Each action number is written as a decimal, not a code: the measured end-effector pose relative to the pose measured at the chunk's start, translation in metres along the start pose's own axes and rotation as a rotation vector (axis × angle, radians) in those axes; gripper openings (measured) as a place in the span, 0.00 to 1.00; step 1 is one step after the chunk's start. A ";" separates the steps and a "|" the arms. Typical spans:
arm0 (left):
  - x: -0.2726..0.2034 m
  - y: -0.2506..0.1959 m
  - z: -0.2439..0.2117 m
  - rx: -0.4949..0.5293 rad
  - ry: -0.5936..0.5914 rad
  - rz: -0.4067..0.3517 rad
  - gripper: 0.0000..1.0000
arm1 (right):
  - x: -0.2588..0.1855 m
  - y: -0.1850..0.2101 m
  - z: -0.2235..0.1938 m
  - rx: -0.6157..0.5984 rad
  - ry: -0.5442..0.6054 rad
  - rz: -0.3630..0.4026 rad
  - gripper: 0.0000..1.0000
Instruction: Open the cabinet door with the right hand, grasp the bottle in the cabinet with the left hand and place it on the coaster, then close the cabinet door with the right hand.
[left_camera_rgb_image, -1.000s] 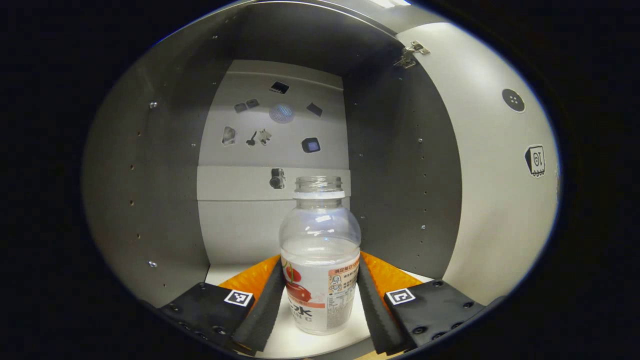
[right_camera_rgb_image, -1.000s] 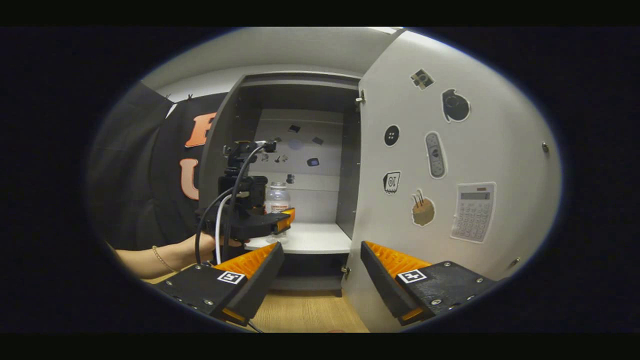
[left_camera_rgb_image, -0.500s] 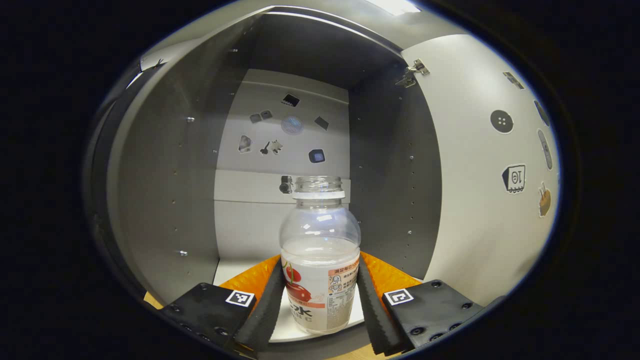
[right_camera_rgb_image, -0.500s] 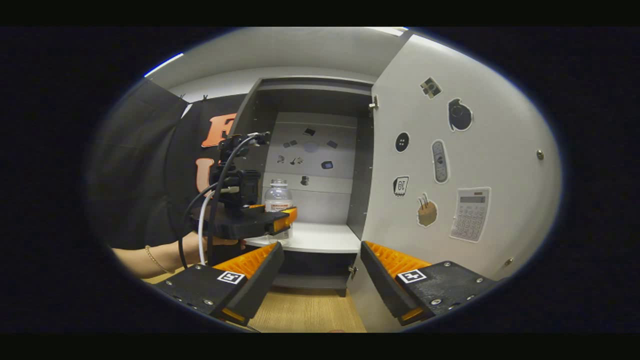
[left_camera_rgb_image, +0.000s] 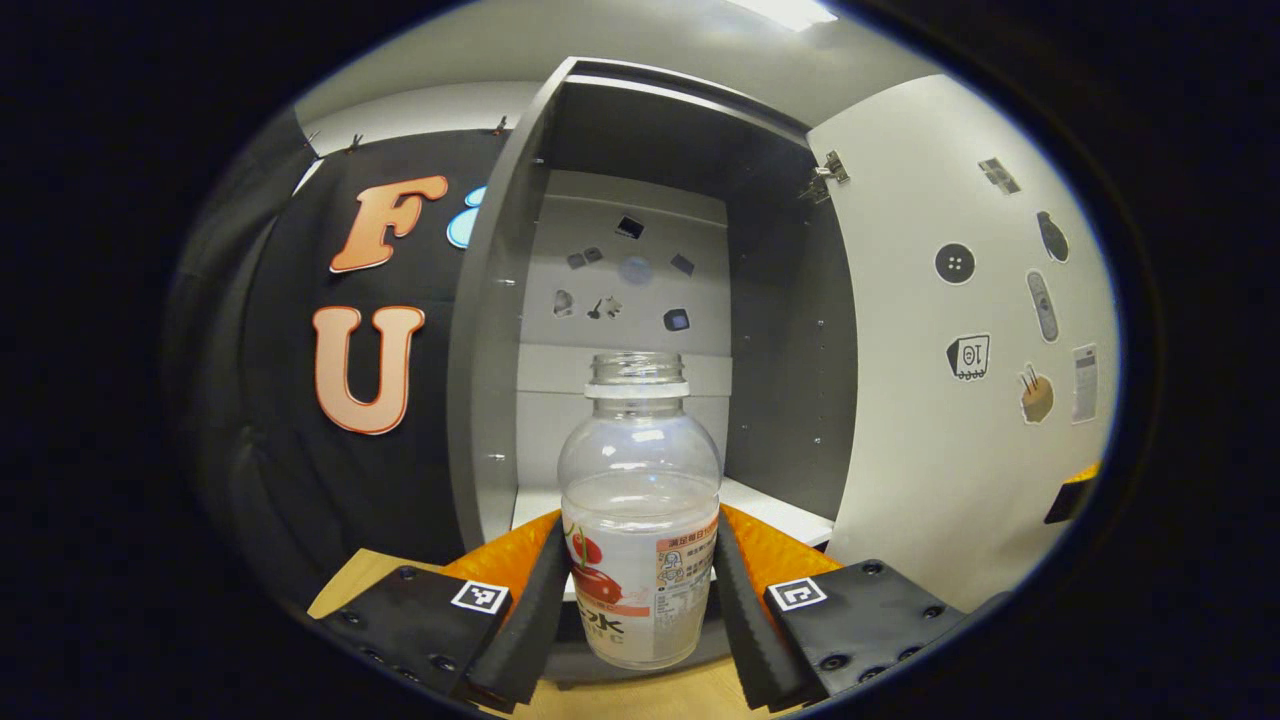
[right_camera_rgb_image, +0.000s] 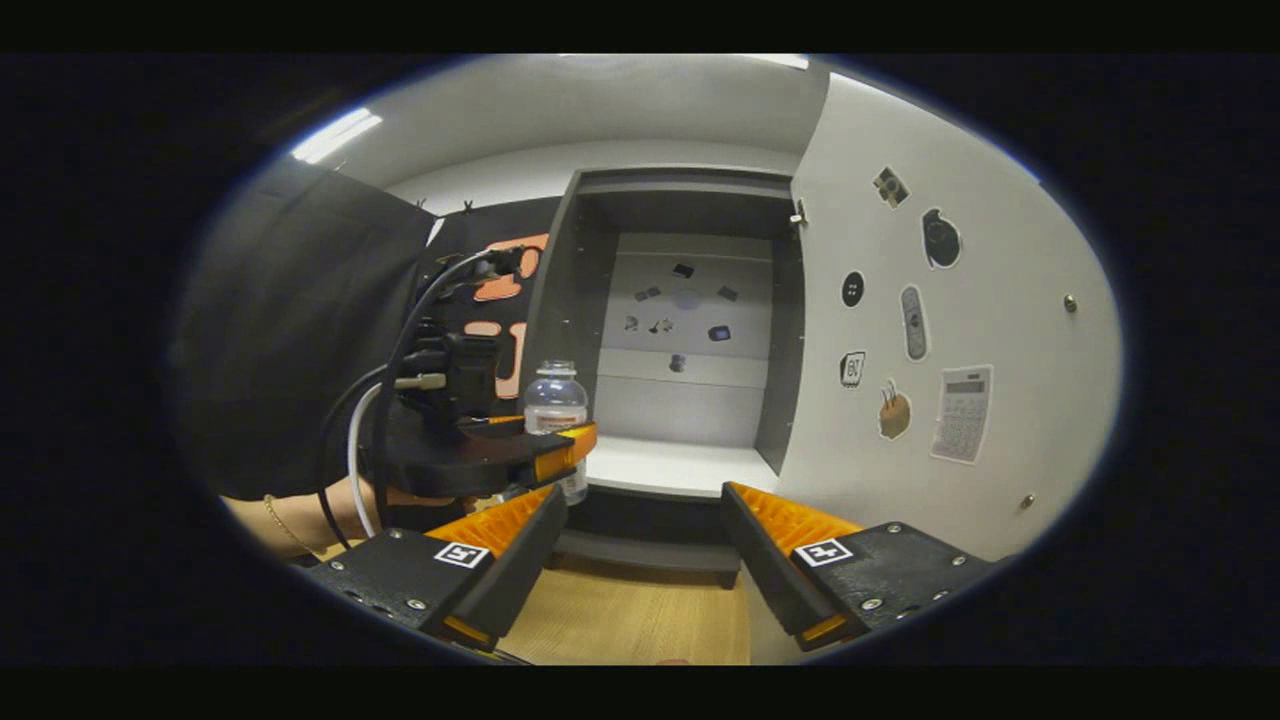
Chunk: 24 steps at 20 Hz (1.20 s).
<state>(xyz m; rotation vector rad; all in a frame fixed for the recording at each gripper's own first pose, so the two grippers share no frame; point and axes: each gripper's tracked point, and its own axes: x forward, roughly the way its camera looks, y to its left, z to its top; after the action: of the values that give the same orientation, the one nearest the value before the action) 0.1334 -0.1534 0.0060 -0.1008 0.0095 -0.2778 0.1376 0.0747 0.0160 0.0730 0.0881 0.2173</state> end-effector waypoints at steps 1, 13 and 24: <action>-0.010 0.006 -0.002 -0.003 0.002 0.020 0.81 | 0.001 -0.001 0.001 -0.001 -0.005 0.007 0.95; -0.097 0.043 -0.078 0.011 0.043 0.075 0.79 | -0.011 -0.008 -0.012 0.044 -0.029 -0.047 0.97; -0.130 0.074 -0.197 -0.017 0.080 0.037 0.80 | -0.025 -0.010 -0.058 0.081 0.050 -0.192 0.95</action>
<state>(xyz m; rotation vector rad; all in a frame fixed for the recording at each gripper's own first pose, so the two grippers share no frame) 0.0237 -0.0663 -0.1979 -0.1068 0.0926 -0.2449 0.1100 0.0628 -0.0400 0.1395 0.1526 0.0240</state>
